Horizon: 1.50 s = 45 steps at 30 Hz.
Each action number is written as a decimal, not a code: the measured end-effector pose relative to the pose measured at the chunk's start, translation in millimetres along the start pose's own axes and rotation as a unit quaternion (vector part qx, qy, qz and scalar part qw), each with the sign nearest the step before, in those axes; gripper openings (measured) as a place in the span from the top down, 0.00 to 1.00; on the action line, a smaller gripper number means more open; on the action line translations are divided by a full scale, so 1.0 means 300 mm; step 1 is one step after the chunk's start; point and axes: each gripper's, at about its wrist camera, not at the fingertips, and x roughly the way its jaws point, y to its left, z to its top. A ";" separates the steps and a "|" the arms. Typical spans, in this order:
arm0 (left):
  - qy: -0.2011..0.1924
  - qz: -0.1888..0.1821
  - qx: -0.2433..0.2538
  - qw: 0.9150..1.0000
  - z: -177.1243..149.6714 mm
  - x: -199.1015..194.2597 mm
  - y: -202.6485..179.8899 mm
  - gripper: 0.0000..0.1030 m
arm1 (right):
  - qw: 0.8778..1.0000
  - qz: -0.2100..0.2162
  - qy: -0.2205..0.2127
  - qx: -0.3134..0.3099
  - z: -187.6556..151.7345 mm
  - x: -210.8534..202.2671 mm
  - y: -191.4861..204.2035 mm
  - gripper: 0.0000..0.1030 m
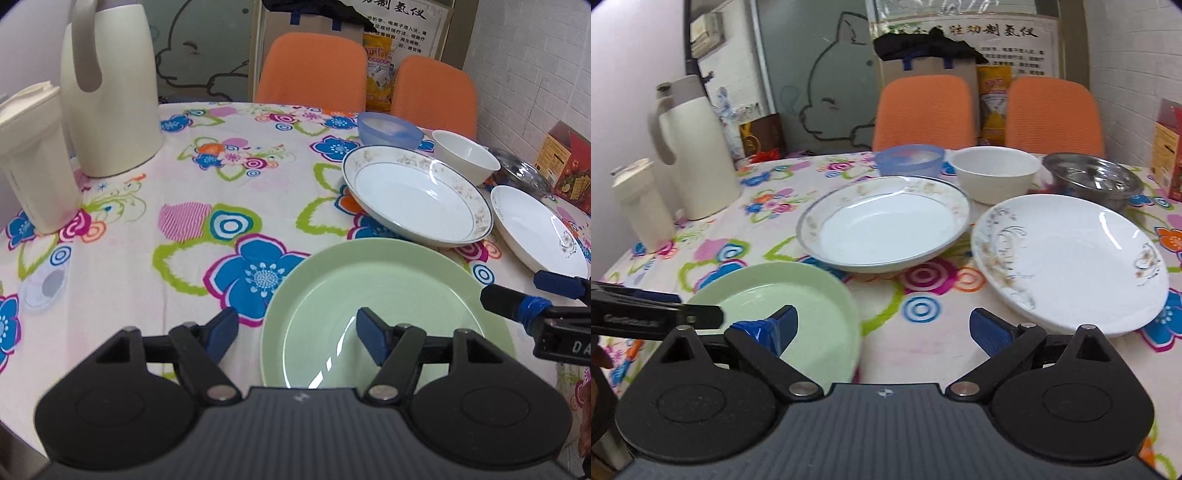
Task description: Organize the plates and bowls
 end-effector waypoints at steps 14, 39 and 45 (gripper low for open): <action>-0.006 0.000 0.025 1.000 0.032 -0.011 -0.048 0.32 | 0.999 -0.020 0.039 0.020 -0.013 0.022 -0.097 0.16; -0.052 0.017 0.038 0.998 -0.028 -0.225 -0.143 0.31 | 0.991 -0.128 -0.021 -0.029 -0.112 -0.258 -0.254 0.15; -0.050 -0.001 0.030 0.998 -0.025 -0.226 -0.167 0.31 | 0.990 -0.137 -0.006 0.036 -0.225 -0.295 -0.324 0.15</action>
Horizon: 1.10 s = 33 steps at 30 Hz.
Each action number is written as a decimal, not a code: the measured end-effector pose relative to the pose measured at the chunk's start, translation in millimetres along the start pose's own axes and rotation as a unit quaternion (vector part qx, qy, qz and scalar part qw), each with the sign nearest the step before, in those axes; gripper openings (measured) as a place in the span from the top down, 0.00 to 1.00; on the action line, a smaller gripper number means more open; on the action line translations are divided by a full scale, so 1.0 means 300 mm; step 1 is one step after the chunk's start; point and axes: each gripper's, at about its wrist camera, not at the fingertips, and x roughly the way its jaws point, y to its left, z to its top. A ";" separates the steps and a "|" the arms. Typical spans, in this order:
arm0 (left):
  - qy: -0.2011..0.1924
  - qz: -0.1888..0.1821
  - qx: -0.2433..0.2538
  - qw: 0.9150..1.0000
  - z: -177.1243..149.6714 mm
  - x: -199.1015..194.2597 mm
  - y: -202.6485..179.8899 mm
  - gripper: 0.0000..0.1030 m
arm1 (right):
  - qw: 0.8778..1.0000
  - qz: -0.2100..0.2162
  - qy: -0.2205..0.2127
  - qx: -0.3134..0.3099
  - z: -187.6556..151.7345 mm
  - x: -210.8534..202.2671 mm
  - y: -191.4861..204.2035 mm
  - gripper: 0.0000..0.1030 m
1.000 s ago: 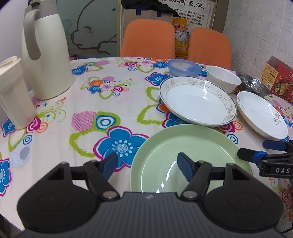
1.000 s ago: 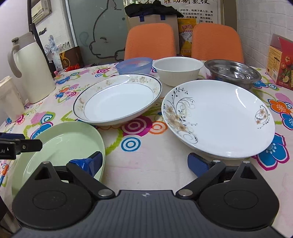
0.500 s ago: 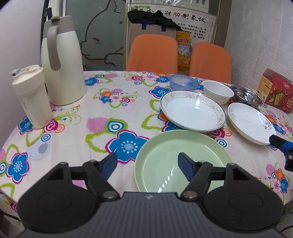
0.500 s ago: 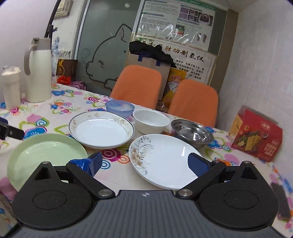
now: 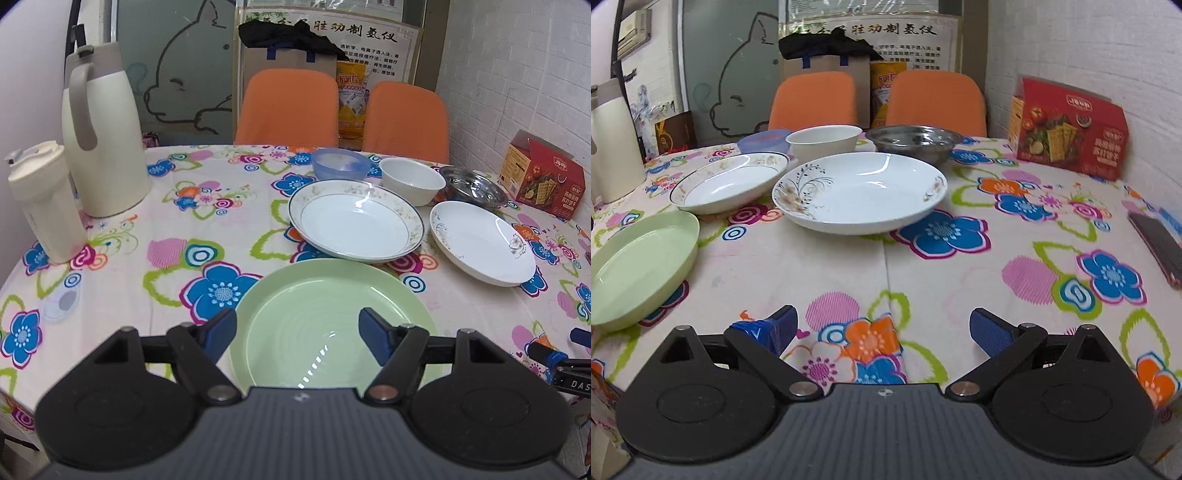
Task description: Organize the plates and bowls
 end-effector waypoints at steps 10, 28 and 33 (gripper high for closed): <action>-0.025 0.000 0.005 1.000 0.121 0.013 0.044 0.30 | 0.993 0.083 -0.078 -0.007 0.212 -0.131 0.085 0.15; 0.079 -0.035 -0.019 0.996 0.420 0.614 0.125 0.29 | 0.980 0.164 0.027 -0.110 0.504 0.507 0.370 0.15; 0.079 -0.031 -0.005 0.996 0.420 0.637 0.136 0.29 | 0.975 0.169 0.062 -0.128 0.488 0.588 0.412 0.15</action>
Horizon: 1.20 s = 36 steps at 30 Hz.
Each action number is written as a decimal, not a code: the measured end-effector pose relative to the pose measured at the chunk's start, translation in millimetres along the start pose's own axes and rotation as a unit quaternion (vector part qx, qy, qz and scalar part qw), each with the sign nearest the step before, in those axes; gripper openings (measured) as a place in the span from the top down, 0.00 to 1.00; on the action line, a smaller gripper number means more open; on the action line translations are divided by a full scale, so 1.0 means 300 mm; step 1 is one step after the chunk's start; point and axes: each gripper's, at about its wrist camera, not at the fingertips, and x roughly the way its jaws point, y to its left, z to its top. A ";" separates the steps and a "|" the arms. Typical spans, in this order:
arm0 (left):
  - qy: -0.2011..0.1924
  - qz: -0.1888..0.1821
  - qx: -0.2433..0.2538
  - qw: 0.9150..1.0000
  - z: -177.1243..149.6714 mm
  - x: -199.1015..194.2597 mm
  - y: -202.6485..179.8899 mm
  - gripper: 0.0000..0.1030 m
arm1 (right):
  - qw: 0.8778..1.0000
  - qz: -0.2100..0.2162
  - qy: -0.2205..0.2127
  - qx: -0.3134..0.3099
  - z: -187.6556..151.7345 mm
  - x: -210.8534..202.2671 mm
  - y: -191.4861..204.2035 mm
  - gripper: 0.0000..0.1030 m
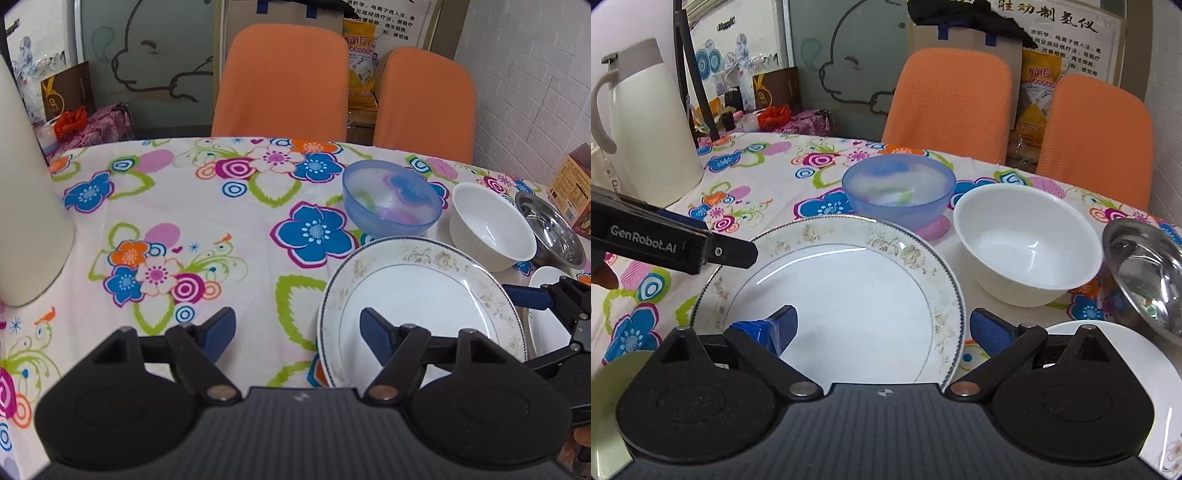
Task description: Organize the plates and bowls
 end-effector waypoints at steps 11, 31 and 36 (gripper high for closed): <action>0.023 -0.010 0.007 1.000 -0.019 0.053 0.013 0.29 | 1.000 0.001 -0.002 0.021 -0.014 0.023 0.031 0.15; 0.006 -0.038 0.047 0.998 -0.054 0.075 -0.081 0.47 | 0.998 -0.039 -0.056 -0.010 -0.074 0.012 0.098 0.11; 0.003 -0.042 0.049 0.998 -0.061 0.065 -0.070 0.48 | 0.998 -0.025 -0.053 -0.014 -0.086 0.002 0.081 0.13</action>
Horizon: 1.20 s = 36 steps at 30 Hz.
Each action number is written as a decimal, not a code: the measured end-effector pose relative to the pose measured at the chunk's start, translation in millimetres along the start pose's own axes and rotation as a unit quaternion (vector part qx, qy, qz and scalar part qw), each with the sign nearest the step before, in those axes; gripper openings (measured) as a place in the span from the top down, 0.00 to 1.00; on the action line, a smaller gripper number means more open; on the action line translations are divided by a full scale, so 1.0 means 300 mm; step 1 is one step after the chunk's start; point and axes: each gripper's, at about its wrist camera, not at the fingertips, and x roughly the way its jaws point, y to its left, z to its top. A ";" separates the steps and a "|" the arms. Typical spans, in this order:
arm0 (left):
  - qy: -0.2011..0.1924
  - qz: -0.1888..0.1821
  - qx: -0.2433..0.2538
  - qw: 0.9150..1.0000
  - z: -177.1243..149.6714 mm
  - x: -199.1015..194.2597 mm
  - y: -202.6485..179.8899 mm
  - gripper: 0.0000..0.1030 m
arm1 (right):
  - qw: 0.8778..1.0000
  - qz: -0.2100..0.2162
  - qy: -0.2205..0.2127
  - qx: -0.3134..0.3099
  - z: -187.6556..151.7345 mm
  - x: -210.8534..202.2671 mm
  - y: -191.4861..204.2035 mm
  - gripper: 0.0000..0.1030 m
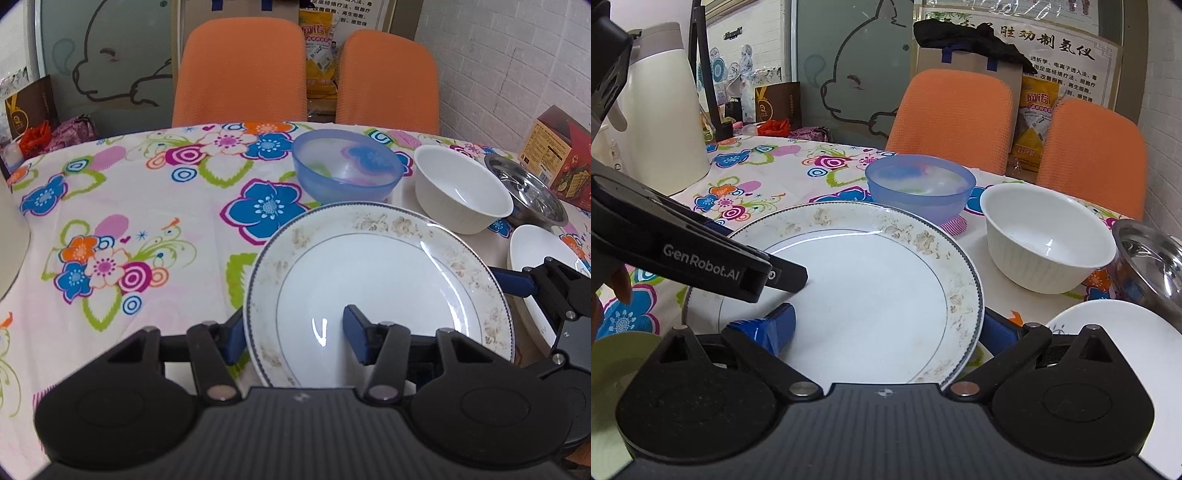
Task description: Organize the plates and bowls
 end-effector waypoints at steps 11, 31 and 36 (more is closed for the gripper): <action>0.008 0.016 -0.032 0.999 0.026 0.006 -0.011 0.51 | 0.999 -0.023 0.011 0.042 0.038 0.019 0.015 0.11; -0.034 0.013 -0.050 0.998 0.040 -0.237 -0.015 0.51 | 0.997 -0.022 -0.047 0.065 0.100 -0.180 0.089 0.11; -0.037 0.015 -0.053 0.998 -0.048 -0.343 -0.021 0.51 | 0.997 -0.018 -0.048 0.060 0.066 -0.273 0.156 0.11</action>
